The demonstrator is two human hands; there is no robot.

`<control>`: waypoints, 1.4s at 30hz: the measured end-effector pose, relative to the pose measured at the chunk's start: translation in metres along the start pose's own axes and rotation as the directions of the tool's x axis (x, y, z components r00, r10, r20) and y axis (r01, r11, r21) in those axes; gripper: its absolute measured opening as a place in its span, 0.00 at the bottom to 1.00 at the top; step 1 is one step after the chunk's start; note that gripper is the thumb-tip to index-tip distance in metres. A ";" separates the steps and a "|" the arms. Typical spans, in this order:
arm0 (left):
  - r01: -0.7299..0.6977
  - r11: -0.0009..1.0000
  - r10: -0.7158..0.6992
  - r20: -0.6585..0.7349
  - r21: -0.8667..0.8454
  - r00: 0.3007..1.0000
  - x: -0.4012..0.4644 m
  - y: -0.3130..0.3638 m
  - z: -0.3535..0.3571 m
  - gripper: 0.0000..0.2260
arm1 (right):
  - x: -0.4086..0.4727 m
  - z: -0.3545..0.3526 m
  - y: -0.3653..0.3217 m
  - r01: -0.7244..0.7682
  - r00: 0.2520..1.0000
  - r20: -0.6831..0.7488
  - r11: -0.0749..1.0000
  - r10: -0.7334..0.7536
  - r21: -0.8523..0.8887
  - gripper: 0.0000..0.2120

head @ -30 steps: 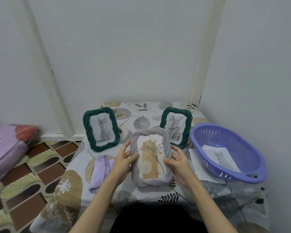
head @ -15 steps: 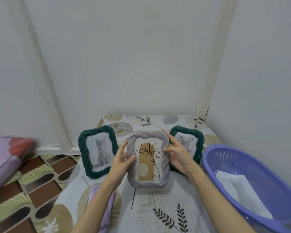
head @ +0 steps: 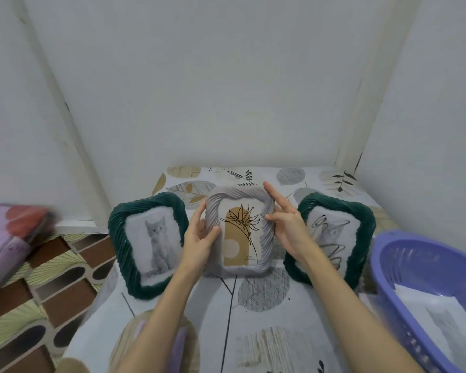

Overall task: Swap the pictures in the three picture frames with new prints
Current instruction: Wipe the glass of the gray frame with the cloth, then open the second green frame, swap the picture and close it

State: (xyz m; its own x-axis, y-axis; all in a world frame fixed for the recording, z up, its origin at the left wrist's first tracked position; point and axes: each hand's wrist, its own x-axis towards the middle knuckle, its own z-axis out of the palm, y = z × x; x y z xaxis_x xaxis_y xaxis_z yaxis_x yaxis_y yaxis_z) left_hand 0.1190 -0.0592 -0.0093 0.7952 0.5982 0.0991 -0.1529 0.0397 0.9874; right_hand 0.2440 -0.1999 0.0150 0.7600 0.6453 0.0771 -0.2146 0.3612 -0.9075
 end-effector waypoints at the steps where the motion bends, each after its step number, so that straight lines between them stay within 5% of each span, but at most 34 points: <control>1: 0.004 1.000 -0.004 -0.005 -0.003 1.000 0.001 -0.002 0.001 0.29 | 0.001 0.001 0.003 0.009 1.000 -0.021 1.000 -0.009 -0.005 0.34; 11: -0.011 1.000 0.011 -0.001 0.011 1.000 0.000 -0.011 0.001 0.28 | 0.003 0.002 0.014 0.051 0.993 -0.105 0.994 -0.061 -0.095 0.34; 15: -0.026 0.999 0.027 -0.009 0.046 1.000 -0.001 -0.010 0.001 0.28 | -0.006 0.007 0.009 0.124 0.986 -0.076 0.957 -0.149 -0.264 0.33; 19: -0.083 0.981 0.091 -0.037 0.177 0.995 -0.007 -0.007 0.004 0.30 | -0.024 0.014 -0.002 0.166 0.970 -0.051 0.797 -0.239 -0.580 0.31; 22: -0.301 0.828 0.389 -0.098 0.473 0.916 -0.016 -0.004 0.016 0.27 | -0.050 0.006 -0.019 0.254 0.910 -0.005 0.565 -0.415 -0.785 0.28; 25: -0.513 0.699 0.563 0.059 0.499 0.825 -0.030 0.006 0.051 0.22 | -0.080 -0.012 -0.044 0.272 0.775 -0.044 0.396 -0.630 -0.877 0.19; 28: -0.481 0.788 0.413 0.250 0.384 0.876 -0.037 0.008 0.094 0.21 | -0.093 -0.044 -0.066 -0.034 0.701 -0.233 0.296 -0.674 -0.955 0.22; 30: -0.303 0.895 0.197 0.319 0.329 0.927 -0.036 0.008 0.117 0.26 | -0.095 -0.066 -0.074 -0.320 0.740 -0.391 0.225 -0.548 -0.920 0.29; 32: -0.139 0.943 0.017 0.371 0.303 0.928 -0.032 0.008 0.130 0.31 | -0.097 -0.079 -0.075 -0.410 0.801 -0.428 0.137 -0.419 -0.902 0.34; 35: -0.019 0.954 -0.113 0.419 0.299 0.901 -0.029 0.009 0.136 0.38 | -0.097 -0.085 -0.069 -0.330 0.874 -0.353 0.125 -0.335 -0.936 0.35; 42: -0.057 0.966 -0.015 0.276 0.252 0.961 -0.054 0.019 0.114 0.34 | -0.115 -0.078 -0.074 -0.052 0.882 -0.211 0.357 -0.422 -0.933 0.32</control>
State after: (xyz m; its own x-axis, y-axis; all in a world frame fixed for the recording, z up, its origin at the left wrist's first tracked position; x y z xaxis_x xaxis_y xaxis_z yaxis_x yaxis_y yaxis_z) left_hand 0.1407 -0.1821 0.0181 0.9285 0.3534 0.1143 -0.0454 -0.1976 0.9792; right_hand 0.2202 -0.3539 0.0414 0.8900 0.2751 0.3636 0.4559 -0.5323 -0.7133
